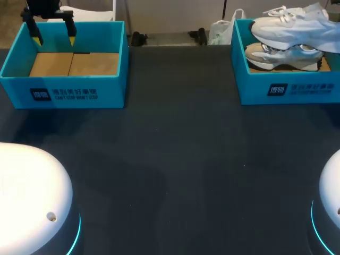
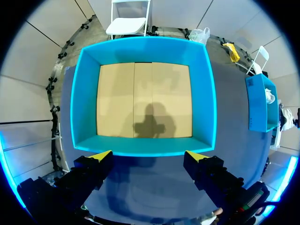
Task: Take the shoe out of the shoebox, open the shoe tongue, remove and reinsert the insole, then place the shoe into the shoebox
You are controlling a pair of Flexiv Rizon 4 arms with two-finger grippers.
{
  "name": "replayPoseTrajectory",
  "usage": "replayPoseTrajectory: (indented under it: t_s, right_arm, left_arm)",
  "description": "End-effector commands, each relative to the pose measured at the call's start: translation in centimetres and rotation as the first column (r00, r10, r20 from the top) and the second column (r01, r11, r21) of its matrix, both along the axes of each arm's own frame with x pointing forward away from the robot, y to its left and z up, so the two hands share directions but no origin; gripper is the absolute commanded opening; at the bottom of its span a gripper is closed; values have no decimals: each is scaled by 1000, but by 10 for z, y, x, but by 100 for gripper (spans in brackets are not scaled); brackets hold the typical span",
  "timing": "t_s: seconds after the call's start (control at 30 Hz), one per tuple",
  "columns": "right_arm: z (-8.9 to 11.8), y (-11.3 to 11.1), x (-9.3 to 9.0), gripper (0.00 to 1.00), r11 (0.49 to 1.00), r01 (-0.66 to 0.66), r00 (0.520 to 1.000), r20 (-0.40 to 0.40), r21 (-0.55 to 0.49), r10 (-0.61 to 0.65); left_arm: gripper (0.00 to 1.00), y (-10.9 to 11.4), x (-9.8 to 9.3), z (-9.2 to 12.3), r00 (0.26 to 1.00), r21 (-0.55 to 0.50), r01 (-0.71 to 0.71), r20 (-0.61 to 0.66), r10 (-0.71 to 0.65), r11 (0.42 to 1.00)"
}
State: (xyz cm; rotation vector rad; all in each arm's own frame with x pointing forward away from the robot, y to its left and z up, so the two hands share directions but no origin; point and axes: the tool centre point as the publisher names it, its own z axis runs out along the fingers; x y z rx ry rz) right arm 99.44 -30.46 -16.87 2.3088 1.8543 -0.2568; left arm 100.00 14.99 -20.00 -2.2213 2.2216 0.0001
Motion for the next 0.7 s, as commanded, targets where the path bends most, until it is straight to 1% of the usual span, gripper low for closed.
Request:
replayPoseTrajectory:
  t_s: [0.03,0.37,0.43,0.53,0.7]
  right_arm:
    - [2,0,-1,0,1000,1,1000,1,1,-1]
    - [2,0,-1,0,1000,1,1000,1,1,-1]
    - [3,3,-4,0,1000,-15,1000,10,7,15]
    - [6,12,-14,0,1000,-21,1000,20,-1,21]
    - [11,36,-33,0,999,-28,999,24,-24,29]
  left_arm:
    - [100,0,0,0,1000,0,0,0,0,1000]
    - [100,0,0,0,1000,0,0,0,0,1000]
    - [100,0,0,0,1000,0,0,0,0,1000]
    - [100,0,0,0,1000,0,0,0,0,1000]
    - [100,0,0,0,1000,0,0,0,0,1000]
